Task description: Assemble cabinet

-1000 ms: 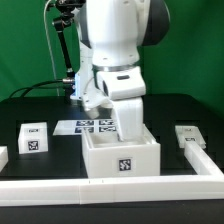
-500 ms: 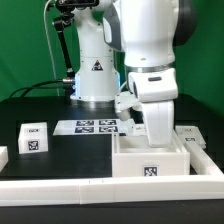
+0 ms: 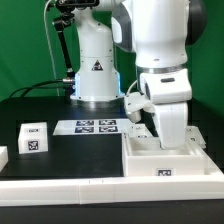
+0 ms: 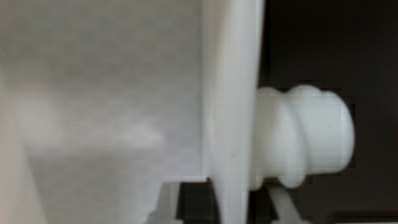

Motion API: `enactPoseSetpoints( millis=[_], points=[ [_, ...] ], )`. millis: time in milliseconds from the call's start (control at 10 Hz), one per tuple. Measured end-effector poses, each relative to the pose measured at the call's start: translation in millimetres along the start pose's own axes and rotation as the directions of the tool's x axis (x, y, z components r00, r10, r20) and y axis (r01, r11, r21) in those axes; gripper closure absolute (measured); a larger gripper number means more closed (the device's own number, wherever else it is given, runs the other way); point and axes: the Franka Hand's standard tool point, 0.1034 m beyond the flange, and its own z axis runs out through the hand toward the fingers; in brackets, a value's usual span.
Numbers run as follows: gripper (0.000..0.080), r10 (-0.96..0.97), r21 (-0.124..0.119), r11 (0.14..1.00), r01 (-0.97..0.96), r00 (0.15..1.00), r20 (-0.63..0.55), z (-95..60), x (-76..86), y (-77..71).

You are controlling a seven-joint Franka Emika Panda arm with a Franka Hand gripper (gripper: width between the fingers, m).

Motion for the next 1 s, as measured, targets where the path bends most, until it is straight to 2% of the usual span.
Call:
enactPoseSetpoints(
  millis=[200, 400, 500, 600, 900, 1000],
  points=[
    [0.0752, -0.052, -0.014, 0.999, 0.052, 0.999, -0.004, 0.7, 1.1, -0.1],
    [0.0752, -0.036, -0.013, 0.999, 0.036, 0.999, -0.004, 0.9, 0.4, -0.6],
    [0.0632, -0.035, -0.012, 0.999, 0.035, 0.999, -0.004, 1.2, 0.2, -0.7],
    [0.0632, -0.035, -0.012, 0.999, 0.035, 0.999, -0.004, 1.3, 0.0, -0.7],
    [0.0178, -0.033, -0.011, 0.999, 0.033, 0.999, -0.004, 1.6, -0.8, -0.7],
    [0.0178, -0.033, -0.011, 0.999, 0.033, 0.999, -0.004, 1.6, -1.0, -0.7]
  ],
)
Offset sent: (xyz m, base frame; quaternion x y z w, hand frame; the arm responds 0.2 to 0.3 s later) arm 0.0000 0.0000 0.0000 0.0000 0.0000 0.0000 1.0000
